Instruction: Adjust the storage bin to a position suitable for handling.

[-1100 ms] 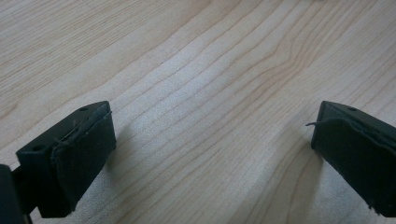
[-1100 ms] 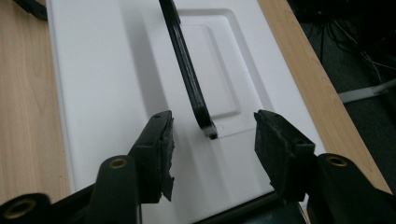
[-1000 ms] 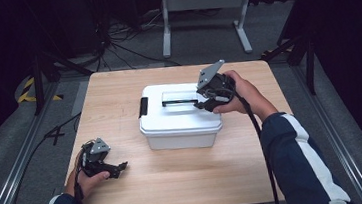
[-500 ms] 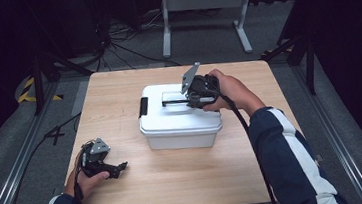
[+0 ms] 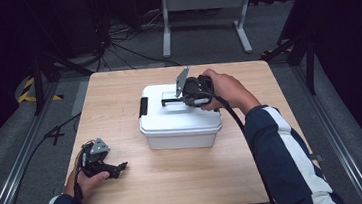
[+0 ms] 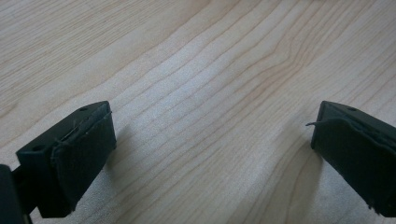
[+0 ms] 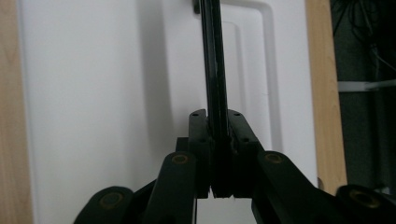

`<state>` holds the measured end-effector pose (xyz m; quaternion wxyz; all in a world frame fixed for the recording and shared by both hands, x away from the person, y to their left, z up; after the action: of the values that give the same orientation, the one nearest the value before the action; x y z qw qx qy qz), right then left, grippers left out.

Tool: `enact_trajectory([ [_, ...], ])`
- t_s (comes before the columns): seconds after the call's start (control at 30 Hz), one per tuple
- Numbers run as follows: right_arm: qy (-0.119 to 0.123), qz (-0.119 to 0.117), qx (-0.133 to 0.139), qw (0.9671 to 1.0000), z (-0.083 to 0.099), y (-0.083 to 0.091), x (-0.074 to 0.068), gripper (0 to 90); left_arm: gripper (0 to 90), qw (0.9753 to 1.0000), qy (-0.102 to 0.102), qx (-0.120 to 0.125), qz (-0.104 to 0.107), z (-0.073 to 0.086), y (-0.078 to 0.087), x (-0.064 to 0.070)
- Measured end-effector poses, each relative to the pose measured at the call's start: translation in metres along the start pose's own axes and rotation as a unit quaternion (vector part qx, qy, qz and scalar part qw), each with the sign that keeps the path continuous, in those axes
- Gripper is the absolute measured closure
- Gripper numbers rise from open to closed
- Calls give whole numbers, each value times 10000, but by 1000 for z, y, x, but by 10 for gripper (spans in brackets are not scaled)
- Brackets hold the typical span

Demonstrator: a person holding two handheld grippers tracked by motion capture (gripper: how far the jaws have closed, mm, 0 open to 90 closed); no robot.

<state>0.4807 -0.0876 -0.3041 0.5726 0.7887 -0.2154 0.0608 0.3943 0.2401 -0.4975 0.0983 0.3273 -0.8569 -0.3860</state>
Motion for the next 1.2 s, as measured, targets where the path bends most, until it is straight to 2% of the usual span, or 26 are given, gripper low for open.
enact_trajectory([
  [0.4,32,13,511,9987,-2,12,2,834,3,10000,13,11,-1,0,0,0],
  [0.47,22,1,516,9987,-2,14,2,833,3,10000,13,10,0,0,0,0],
  [0.5,117,49,624,9980,-3,16,3,837,3,10000,14,10,0,0,0,0],
  [0.6,26,76,680,9977,-2,18,3,840,3,10000,17,6,4,0,0,0],
  [1.0,97,77,839,9964,4,32,3,841,3,10000,12,9,1,0,0,0],
  [1.03,130,98,916,9957,6,36,4,841,3,10000,14,8,1,0,0,0],
  [1.2,77,134,1014,9947,13,44,5,841,3,10000,13,9,0,0,0,0],
])
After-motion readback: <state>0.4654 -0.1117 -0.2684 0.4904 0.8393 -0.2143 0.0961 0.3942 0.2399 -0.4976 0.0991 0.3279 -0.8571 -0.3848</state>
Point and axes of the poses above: each handheld gripper's, and its own axes: y roughly backward along the jaws, z roughly out of its underside, x roughly to its right, the point moved 2 cm from there along -y, roughly forward along the jaws, and after that the axes turned 9 degrees about -y, right-handed, at the moved point
